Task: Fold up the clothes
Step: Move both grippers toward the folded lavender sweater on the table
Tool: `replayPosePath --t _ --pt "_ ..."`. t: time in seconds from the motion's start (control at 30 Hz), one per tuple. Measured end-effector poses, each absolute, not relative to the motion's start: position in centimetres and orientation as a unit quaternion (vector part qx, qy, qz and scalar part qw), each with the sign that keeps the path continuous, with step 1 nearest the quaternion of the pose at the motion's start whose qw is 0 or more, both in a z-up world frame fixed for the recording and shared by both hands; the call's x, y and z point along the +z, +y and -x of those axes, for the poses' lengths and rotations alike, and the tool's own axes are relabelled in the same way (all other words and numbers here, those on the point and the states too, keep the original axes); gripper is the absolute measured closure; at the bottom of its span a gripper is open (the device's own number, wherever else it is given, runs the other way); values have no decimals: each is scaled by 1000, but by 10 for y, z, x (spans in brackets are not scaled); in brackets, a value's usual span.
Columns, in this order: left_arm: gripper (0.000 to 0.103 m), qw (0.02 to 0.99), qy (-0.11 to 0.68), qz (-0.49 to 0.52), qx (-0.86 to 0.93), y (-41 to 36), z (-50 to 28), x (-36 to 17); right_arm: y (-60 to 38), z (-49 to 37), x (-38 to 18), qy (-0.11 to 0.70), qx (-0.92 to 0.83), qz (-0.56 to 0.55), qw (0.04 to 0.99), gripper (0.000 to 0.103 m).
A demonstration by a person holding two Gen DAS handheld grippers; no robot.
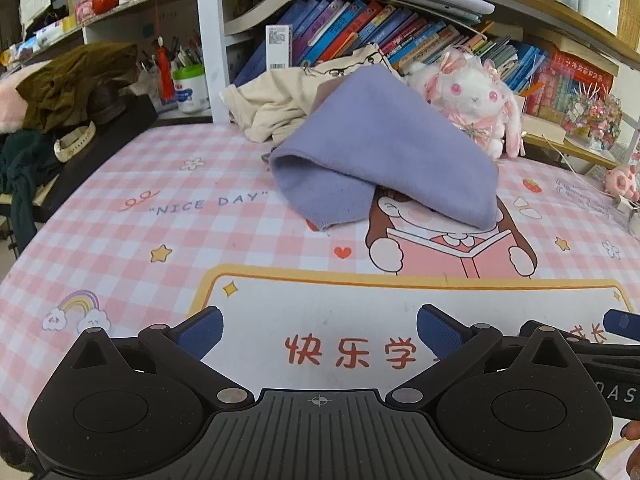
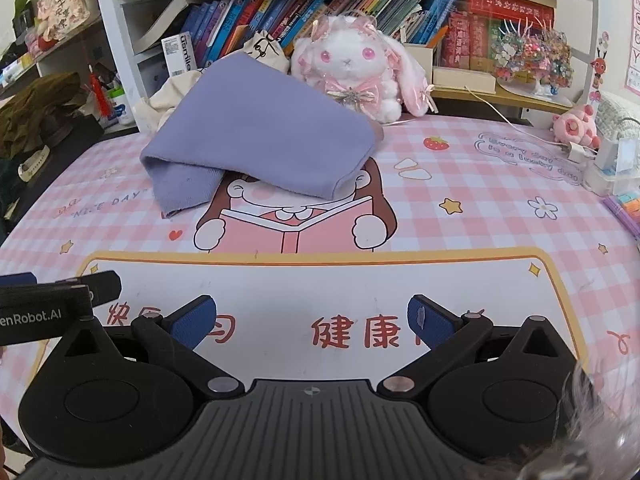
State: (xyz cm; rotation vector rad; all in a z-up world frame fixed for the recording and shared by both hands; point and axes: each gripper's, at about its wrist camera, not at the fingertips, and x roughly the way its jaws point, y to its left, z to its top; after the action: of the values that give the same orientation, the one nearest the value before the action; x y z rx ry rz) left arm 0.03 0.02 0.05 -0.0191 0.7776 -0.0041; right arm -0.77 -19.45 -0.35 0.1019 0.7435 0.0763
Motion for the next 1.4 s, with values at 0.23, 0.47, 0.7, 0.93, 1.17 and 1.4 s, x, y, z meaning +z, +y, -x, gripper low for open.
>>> replayPosePath --t 0.23,0.47,0.7,0.93,1.17,1.4 --pt "0 931 364 -2 -10 3 -1 5 -192 9 -3 359 27 -36 932 0" --pt "0 929 368 -21 -15 -6 -1 4 -195 9 2 358 19 -48 932 0" --pt "0 925 379 -17 -17 -5 0 3 -198 9 -2 356 24 -48 933 0" --pt "0 931 364 -22 -11 -5 3 6 -196 9 -1 358 28 -45 932 0" --pt "0 932 360 -37 -5 -9 -2 1 -195 4 -4 364 30 -44 930 0" --pt "0 929 369 -37 -4 -9 -9 -4 -195 -3 -7 371 29 -43 927 0"
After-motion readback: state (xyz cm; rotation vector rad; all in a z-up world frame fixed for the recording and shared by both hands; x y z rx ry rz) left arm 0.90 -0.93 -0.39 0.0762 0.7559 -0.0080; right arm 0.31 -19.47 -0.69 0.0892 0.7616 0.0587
